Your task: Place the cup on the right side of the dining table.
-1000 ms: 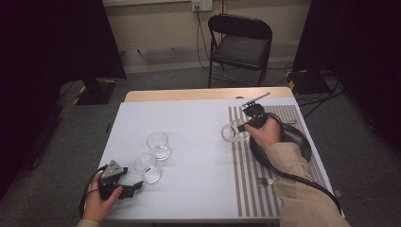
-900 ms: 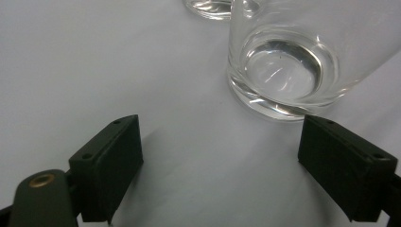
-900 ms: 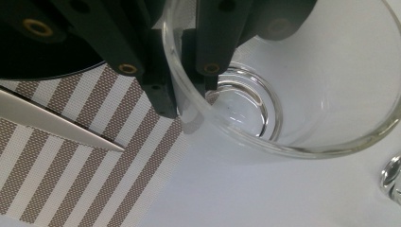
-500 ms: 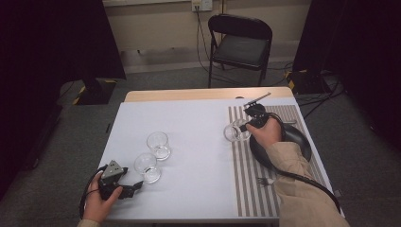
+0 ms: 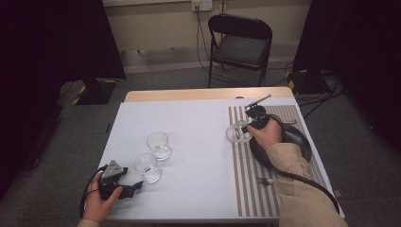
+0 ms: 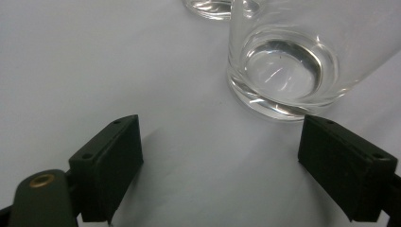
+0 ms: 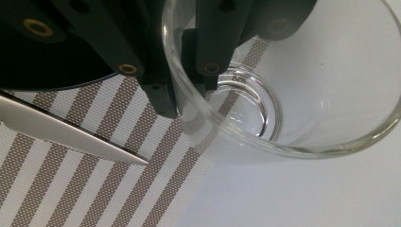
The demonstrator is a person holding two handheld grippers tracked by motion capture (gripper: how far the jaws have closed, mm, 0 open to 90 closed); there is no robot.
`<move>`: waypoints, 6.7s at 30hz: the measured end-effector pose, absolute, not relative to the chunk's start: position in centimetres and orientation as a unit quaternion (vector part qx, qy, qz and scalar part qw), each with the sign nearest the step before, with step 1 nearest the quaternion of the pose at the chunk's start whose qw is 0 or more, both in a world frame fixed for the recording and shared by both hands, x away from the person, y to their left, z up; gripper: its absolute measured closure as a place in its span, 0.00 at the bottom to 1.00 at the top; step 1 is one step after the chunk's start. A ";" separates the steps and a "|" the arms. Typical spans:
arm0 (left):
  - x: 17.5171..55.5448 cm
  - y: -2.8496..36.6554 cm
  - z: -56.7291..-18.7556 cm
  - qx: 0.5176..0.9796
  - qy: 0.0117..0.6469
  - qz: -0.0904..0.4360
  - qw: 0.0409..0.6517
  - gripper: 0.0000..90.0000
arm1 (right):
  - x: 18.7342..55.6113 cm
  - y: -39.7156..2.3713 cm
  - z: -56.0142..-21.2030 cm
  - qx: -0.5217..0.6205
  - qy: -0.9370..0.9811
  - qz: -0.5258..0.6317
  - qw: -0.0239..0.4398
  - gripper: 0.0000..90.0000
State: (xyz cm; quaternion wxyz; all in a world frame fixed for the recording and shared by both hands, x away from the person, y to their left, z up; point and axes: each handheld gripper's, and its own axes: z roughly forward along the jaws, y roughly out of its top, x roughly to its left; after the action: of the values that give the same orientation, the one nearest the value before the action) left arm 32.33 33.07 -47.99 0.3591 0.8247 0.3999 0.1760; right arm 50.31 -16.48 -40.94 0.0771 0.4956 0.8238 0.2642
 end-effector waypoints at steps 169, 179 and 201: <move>32.3 33.0 -48.0 0.826 0.397 0.180 0.358 0.15 | 47.8 -15.6 -37.4 0.496 0.801 0.310 0.126 0.17; 32.3 33.1 -48.0 0.826 0.398 0.180 0.357 0.15 | 47.1 -15.2 -37.4 0.489 0.806 0.309 0.126 0.17; 32.3 33.1 -48.0 0.826 0.398 0.180 0.357 0.15 | 45.9 -15.2 -37.9 0.480 0.813 0.309 0.115 0.17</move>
State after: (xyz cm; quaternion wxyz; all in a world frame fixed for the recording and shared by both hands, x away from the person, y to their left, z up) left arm 32.29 33.05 -47.99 0.3573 0.8258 0.3976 0.1799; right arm 45.86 -15.19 -37.86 0.1154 0.4796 0.8132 0.3089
